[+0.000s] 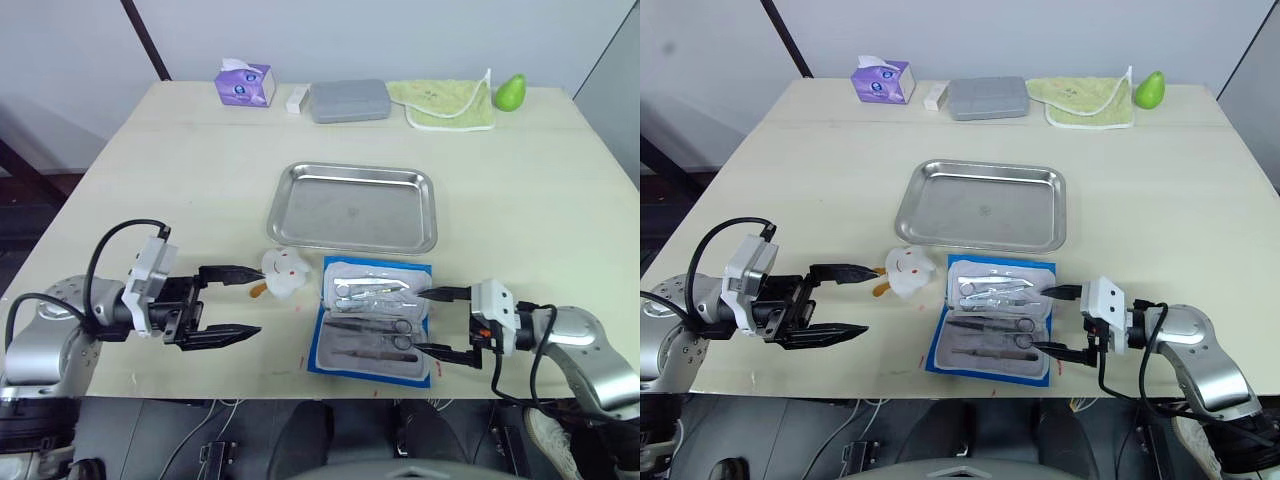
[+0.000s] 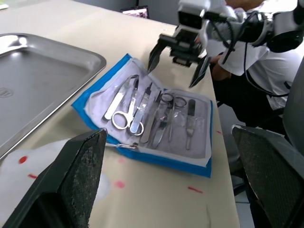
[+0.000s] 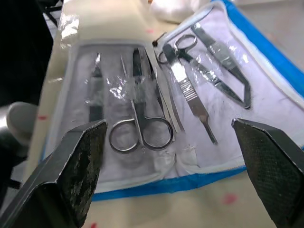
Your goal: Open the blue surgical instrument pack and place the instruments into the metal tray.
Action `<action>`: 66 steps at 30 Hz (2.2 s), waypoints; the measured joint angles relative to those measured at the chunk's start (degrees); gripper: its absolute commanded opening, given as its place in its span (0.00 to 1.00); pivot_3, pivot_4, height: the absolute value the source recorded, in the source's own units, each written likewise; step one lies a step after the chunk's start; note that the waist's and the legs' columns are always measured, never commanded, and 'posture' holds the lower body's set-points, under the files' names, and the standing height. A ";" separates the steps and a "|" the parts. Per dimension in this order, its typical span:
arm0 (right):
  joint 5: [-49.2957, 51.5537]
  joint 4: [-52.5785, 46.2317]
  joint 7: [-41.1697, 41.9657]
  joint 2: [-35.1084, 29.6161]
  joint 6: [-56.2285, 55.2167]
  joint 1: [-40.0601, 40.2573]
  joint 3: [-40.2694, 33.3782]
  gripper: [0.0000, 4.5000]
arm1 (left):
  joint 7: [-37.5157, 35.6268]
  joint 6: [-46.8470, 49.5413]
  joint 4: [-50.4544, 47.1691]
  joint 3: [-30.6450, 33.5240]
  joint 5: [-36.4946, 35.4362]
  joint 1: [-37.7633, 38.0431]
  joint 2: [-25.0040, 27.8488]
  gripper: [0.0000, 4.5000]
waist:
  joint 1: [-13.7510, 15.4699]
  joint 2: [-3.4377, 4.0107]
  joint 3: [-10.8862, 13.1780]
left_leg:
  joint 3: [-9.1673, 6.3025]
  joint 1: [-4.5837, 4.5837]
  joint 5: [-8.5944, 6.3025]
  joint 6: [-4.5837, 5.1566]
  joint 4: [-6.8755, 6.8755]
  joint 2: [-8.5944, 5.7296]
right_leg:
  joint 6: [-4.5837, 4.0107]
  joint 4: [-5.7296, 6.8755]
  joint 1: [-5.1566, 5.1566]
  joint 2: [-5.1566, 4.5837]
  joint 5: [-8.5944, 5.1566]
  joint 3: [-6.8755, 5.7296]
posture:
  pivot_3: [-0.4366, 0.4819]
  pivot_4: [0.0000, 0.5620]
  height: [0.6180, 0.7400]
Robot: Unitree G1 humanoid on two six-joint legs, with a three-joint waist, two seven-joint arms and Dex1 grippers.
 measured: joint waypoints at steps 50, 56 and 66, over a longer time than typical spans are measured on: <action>-2.27 23.13 5.22 7.04 -16.43 -6.47 4.96 0.98 | 4.31 -0.25 1.61 -5.48 2.71 -7.85 -3.85 1.00 | -0.11 -1.01 -0.73 | -0.02 1.12 -0.01 0.00 -0.45 0.08 | -0.06 -0.32 0.99 0.08 -0.03 0.00 | 0.48 0.27 1.00; -2.43 21.81 4.66 6.37 -15.87 -5.50 4.86 0.98 | 11.97 5.25 -0.86 -13.56 9.43 -15.65 -3.97 1.00 | 0.02 -0.97 -0.71 | -0.08 1.08 -0.01 0.00 -0.45 0.02 | -0.06 -0.33 0.99 0.07 -0.02 -0.02 | 0.48 0.27 1.00; -2.83 19.41 2.65 6.33 -14.37 -4.60 5.29 1.00 | 12.47 6.94 4.54 -28.15 19.54 -28.28 -9.35 0.40 | -0.15 -0.79 -0.65 | 0.03 1.04 -0.01 0.00 -0.47 0.01 | -0.06 -0.36 0.95 0.11 -0.03 0.06 | 0.48 0.27 1.00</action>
